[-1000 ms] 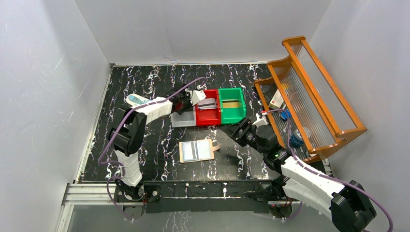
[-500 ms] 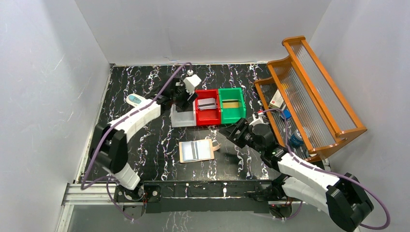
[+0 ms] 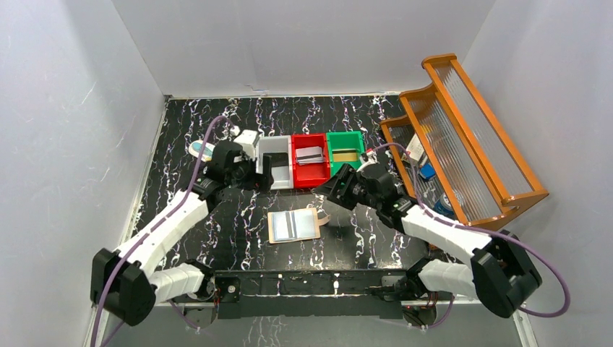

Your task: Take the credit cards out of the card holder

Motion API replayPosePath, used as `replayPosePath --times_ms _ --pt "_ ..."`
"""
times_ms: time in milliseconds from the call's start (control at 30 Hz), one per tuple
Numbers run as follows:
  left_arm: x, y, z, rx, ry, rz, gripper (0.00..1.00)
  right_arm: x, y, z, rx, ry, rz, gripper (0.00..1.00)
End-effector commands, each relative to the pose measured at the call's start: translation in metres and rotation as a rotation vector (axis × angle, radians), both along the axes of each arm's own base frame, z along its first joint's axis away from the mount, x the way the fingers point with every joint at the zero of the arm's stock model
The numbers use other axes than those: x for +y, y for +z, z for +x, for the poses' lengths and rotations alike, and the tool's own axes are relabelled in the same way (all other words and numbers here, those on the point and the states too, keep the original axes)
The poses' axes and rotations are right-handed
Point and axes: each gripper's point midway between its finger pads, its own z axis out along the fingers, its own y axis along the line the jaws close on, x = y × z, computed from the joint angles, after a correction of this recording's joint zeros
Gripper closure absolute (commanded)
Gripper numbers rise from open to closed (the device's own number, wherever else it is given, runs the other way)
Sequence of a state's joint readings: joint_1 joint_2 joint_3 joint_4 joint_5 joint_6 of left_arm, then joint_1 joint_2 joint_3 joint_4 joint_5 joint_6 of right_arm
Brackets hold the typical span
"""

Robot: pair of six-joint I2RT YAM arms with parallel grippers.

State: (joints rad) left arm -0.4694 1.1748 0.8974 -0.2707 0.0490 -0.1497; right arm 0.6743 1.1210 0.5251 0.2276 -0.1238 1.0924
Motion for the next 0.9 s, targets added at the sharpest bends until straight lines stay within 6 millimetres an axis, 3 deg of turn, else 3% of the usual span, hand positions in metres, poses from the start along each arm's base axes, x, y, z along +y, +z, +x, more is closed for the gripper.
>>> replayPosePath --times_ms 0,100,333,467,867 --pt "0.032 0.002 -0.017 0.031 0.271 -0.077 0.06 0.014 0.003 0.0 0.016 0.063 -0.106 0.28" --pt "0.052 0.006 -0.021 -0.012 0.385 -0.085 0.02 0.027 0.002 -0.006 0.006 0.084 -0.243 0.28" --pt "0.096 0.008 -0.037 -0.059 0.577 -0.018 0.02 0.058 -0.026 -0.028 0.029 0.133 -0.554 0.26" --pt "0.113 0.005 -0.044 -0.076 0.652 0.015 0.02 0.079 -0.034 -0.035 0.024 0.173 -0.63 0.25" --pt "0.122 -0.007 -0.057 -0.082 0.66 0.026 0.02 0.122 -0.067 -0.051 0.065 0.313 -0.705 0.25"
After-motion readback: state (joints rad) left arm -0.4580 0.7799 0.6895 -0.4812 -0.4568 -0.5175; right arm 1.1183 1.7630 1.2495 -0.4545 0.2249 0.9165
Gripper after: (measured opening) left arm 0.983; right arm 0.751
